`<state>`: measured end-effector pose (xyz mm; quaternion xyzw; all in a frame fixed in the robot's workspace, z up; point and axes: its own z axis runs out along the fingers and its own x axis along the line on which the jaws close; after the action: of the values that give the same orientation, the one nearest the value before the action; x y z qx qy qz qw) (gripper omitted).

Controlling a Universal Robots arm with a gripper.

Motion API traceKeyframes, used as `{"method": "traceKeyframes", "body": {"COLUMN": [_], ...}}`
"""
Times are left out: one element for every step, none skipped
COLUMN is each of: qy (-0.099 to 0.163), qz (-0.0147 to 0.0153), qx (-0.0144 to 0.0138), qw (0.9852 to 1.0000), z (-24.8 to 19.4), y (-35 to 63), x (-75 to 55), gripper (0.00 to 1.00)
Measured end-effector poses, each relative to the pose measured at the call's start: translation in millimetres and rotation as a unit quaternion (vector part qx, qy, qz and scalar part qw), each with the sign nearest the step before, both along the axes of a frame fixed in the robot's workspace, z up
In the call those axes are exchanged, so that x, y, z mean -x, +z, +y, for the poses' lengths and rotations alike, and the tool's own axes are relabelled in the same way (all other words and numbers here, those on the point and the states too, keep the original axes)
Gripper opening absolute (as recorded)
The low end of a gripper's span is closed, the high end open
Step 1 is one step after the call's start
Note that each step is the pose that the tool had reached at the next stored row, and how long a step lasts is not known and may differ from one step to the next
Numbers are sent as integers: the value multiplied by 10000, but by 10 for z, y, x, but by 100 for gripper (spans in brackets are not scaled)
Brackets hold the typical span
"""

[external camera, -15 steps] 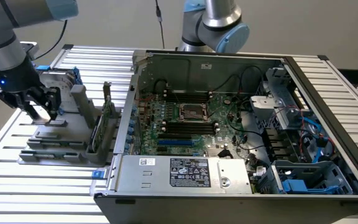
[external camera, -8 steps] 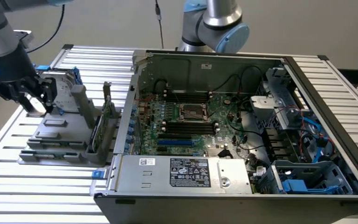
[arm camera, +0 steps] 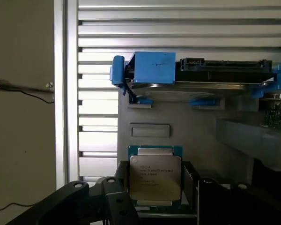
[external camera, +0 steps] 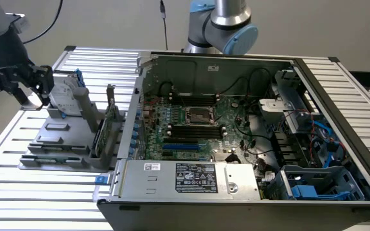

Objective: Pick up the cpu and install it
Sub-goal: 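Pick up the cpu and move it towards the insertion slot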

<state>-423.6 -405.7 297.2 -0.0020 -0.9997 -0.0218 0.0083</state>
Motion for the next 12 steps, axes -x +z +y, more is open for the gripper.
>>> {"method": "traceKeyframes", "body": {"qy": [1, 1, 1, 1, 1, 1, 1, 1, 1, 1, 1, 1], "qz": [2, 3, 5, 6, 8, 12, 14, 16, 19, 21, 24, 27], "qx": [0, 0, 0, -1, -1, 0, 0, 0, 0, 0, 0, 0], "qw": [10000, 10000, 10000, 10000, 10000, 10000, 10000, 10000, 10000, 10000, 10000, 10000], "z": [4, 8, 12, 15, 19, 22, 25, 27, 29, 31, 32, 33], "y": [43, 85, 128, 161, 199, 233, 264, 296, 326, 355, 383, 402], "x": [-20, -40, -64, -87, -114, -139, -165, -193, -224, -256, -295, -337], "gripper": [55, 55, 55, 55, 55, 55, 55, 55, 55, 55, 55, 55]}}
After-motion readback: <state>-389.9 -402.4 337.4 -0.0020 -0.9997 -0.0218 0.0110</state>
